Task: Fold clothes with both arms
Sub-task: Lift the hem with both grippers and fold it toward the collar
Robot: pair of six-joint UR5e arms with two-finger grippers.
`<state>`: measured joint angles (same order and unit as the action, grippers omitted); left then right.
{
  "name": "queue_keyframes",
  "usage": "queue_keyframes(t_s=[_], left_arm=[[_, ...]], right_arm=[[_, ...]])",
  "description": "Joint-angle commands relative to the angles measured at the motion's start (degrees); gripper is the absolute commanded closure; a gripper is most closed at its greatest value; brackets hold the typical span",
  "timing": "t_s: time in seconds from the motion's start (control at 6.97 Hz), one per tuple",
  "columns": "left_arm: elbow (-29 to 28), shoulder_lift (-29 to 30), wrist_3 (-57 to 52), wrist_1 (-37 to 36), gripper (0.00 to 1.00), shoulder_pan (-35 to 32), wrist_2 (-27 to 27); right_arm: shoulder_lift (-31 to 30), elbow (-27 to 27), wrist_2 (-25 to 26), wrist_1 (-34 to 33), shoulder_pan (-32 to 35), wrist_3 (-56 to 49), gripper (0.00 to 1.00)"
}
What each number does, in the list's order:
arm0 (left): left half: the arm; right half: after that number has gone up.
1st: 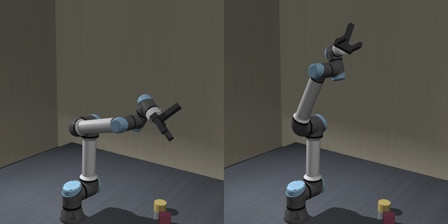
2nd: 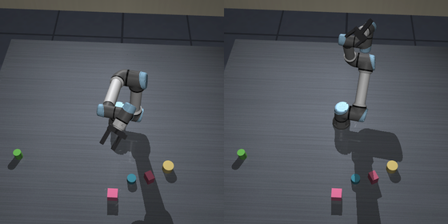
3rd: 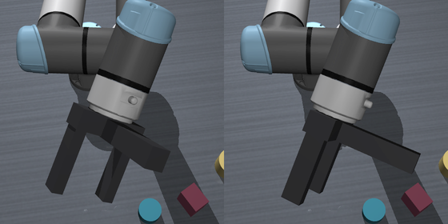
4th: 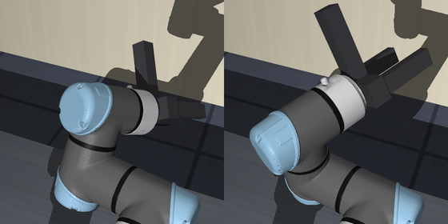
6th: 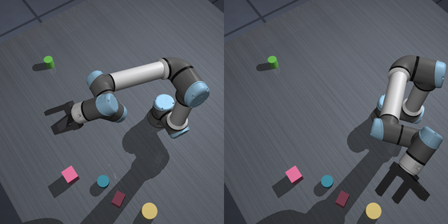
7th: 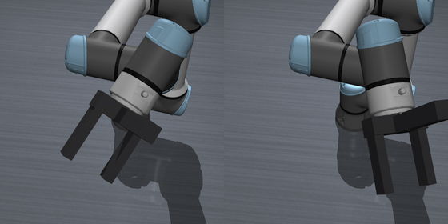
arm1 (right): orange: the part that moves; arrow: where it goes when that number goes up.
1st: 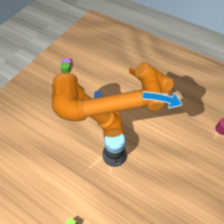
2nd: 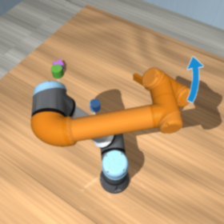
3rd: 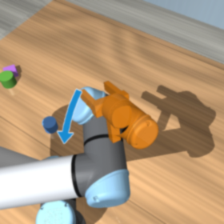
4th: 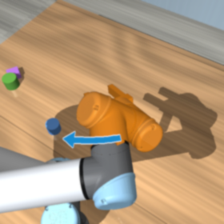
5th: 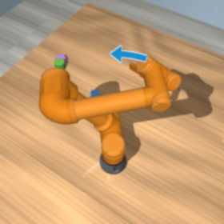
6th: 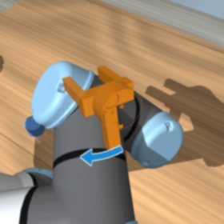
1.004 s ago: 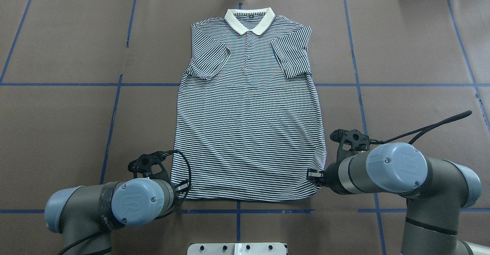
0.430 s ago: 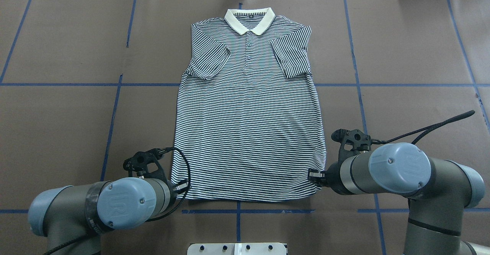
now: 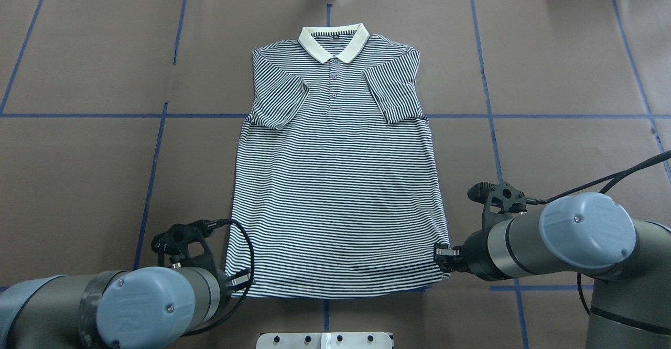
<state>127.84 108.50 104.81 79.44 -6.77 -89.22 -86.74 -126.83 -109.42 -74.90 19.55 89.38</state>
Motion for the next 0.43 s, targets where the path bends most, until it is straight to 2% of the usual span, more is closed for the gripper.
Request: queue_keyframes(t_s=[0.0,0.29], left_arm=[[7.13,-2.14,2.31,-4.89,1.0,6.92,0.01],[7.95,-2.86,3.03,-4.82,1.0,6.87,-0.17]], right_arm=[[-1.32,-3.5,-7.19,-0.16,-0.56,0.01,1.0],[-1.59,-4.05,-7.31,-0.16,-1.18,-0.25,1.0]])
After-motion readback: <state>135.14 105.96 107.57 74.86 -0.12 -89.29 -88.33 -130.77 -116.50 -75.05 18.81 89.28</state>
